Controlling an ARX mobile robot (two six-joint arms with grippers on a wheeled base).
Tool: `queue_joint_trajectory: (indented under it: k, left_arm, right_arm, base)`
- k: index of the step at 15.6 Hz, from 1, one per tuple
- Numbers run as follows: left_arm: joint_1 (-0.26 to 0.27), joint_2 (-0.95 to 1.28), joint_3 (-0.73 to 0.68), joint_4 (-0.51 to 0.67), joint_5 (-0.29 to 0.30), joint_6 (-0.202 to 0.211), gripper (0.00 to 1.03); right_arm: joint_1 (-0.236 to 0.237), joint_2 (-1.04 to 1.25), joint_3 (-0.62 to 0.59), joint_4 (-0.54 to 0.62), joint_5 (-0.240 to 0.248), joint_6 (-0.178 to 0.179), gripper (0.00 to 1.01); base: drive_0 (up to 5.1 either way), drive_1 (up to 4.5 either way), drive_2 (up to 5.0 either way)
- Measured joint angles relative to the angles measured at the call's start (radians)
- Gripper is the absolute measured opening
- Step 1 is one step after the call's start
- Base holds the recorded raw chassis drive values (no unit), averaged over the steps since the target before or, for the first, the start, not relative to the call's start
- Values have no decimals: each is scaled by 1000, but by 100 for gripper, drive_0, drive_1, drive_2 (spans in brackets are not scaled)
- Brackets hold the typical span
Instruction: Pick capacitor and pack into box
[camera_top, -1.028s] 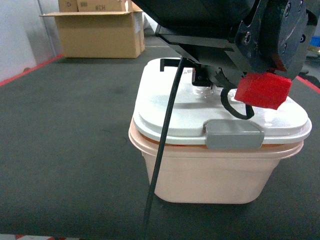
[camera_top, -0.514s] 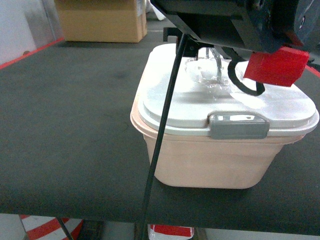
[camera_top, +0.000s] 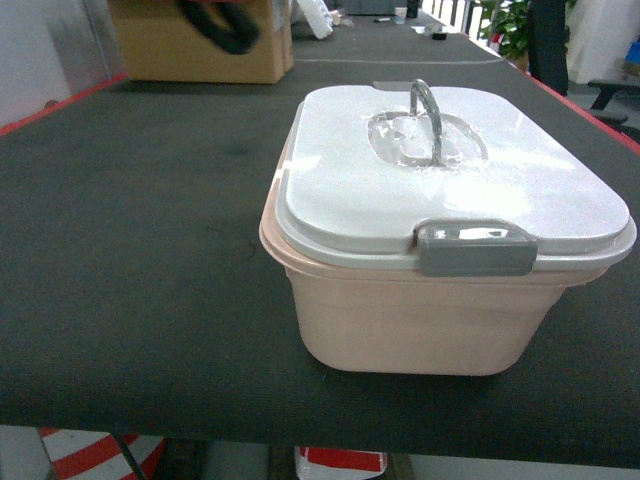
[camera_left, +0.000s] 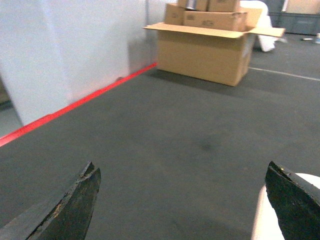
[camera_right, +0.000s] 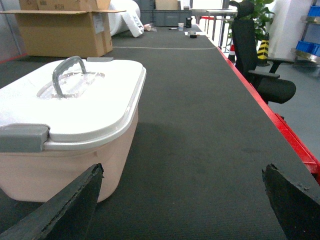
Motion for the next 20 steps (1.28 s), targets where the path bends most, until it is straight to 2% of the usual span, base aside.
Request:
queue_joint_trajectory:
  k: [1, 3, 5, 6, 7, 8, 9, 10, 12, 15, 20]
  left_arm:
    - [13, -84, -87, 0, -37, -12, 98]
    - [26, -86, -84, 0, -39, -15, 98]
    - [18, -73, -85, 0, -31, -15, 98]
    - [45, -111, -154, 95, 177, 20, 88]
    - [80, -176, -251, 138, 332, 46, 79]
    - [133, -259, -366, 181, 467, 59, 69]
    - [178, -319, -444, 212, 546, 69, 60]
    - [216, -372, -516, 233, 602, 73, 51]
    - [258, -451, -649, 255, 687, 76, 33]
    - [338, -568, -806, 270, 773, 76, 3]
    - [441, -756, -966, 241, 882, 77, 2]
  right_arm:
    - [0, 0, 0, -1, 2, 0, 98]
    - [0, 0, 0, 0, -1, 0, 98]
    - [0, 0, 0, -1, 0, 0, 98]
    - [0, 0, 0, 0, -1, 0, 98]
    - [0, 0, 0, 0, 1, 0, 98]
    - [0, 0, 0, -1, 2, 0, 98]
    - [0, 0, 0, 0, 0, 0, 98]
    - [0, 0, 0, 0, 0, 0, 98]
    - [0, 0, 0, 0, -1, 0, 98]
    - [0, 0, 0, -1, 0, 0, 98]
    - [0, 0, 0, 0, 0, 0, 98]
  base:
    - [0, 0, 0]
    - [0, 0, 0]
    - [0, 0, 0]
    - [0, 0, 0]
    - [0, 0, 0]
    - [0, 0, 0]
    - [0, 0, 0]
    - [0, 0, 0]
    - [0, 0, 0]
    - [0, 0, 0]
    - [0, 0, 0]
